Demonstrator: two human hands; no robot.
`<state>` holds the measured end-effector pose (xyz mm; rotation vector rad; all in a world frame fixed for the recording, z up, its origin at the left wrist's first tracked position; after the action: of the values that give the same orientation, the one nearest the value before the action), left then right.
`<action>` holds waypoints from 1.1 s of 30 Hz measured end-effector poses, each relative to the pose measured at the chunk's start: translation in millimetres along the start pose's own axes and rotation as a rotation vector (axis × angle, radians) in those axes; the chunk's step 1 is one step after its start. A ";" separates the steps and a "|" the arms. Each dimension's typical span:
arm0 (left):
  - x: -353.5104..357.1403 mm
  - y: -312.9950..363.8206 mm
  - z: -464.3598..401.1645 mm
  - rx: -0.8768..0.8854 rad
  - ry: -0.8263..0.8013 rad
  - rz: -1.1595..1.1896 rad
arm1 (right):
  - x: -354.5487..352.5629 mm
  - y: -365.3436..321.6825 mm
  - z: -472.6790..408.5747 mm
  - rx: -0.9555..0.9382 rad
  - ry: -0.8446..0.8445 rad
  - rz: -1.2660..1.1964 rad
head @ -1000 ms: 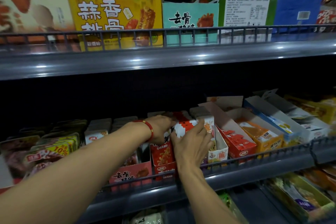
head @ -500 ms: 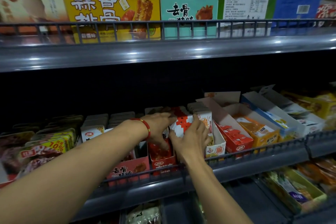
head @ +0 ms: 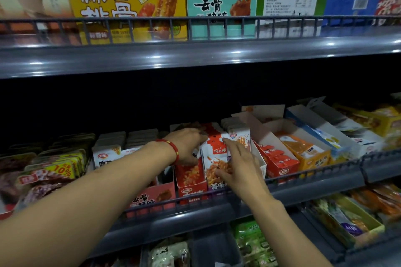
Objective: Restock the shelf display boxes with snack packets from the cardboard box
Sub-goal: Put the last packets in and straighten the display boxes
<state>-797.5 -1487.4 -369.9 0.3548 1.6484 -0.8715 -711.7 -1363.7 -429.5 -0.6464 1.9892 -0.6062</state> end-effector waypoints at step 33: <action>-1.2 -6.8 -3.7 -0.052 -0.163 0.139 | 8.1 13.8 -21.1 0.128 -0.081 -0.084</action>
<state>-804.3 -1489.1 -366.2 0.3493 1.4748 -0.7328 -736.5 -1355.5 -434.0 -0.6678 1.8394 -0.7411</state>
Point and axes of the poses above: each hand's wrist, its own z-axis away from the middle knuckle, its own x-axis out of the palm, y = z × x, the point moved 7 cm from there along -z, towards the middle knuckle, and after that the axes turned 12 degrees about -z, right-handed, at the moved point
